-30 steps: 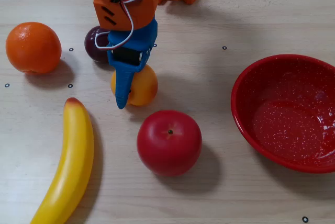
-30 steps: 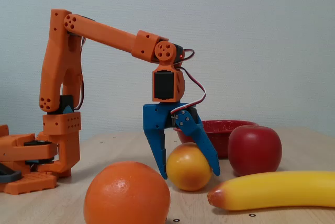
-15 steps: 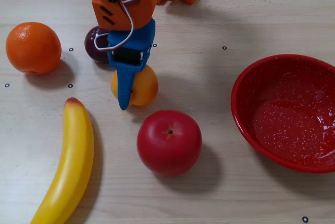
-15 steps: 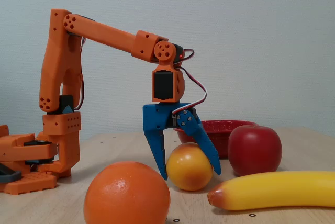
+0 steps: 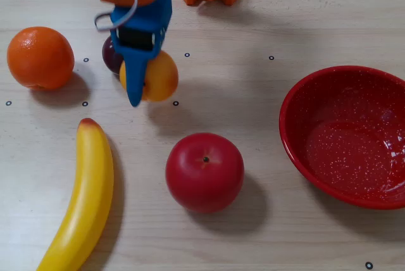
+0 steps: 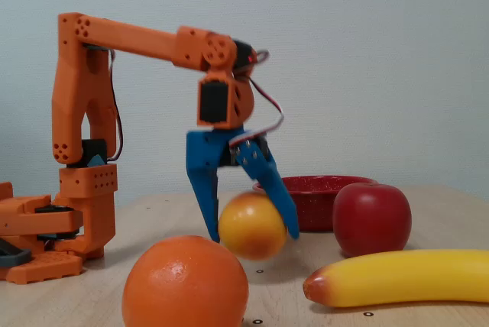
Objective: Put peach in the red bowl.
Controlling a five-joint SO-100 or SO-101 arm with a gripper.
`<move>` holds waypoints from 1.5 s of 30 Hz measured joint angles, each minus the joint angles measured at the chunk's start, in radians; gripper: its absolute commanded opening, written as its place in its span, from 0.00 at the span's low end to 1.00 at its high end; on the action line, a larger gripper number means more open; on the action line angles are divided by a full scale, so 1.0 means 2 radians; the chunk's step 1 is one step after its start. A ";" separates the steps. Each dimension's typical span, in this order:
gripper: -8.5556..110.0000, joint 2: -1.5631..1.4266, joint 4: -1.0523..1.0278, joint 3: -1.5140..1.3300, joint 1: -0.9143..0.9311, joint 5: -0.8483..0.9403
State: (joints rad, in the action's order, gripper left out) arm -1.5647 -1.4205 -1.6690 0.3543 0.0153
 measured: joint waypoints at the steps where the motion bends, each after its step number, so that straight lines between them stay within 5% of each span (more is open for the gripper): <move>1: 0.07 -0.005 -0.005 0.000 0.003 0.005; 32: 0.07 -0.046 -0.099 0.232 -0.092 0.040; 45: 0.07 -0.046 0.055 0.192 -0.241 0.042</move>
State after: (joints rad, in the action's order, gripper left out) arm -1.6567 -1.3100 -1.2855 -0.1273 0.0997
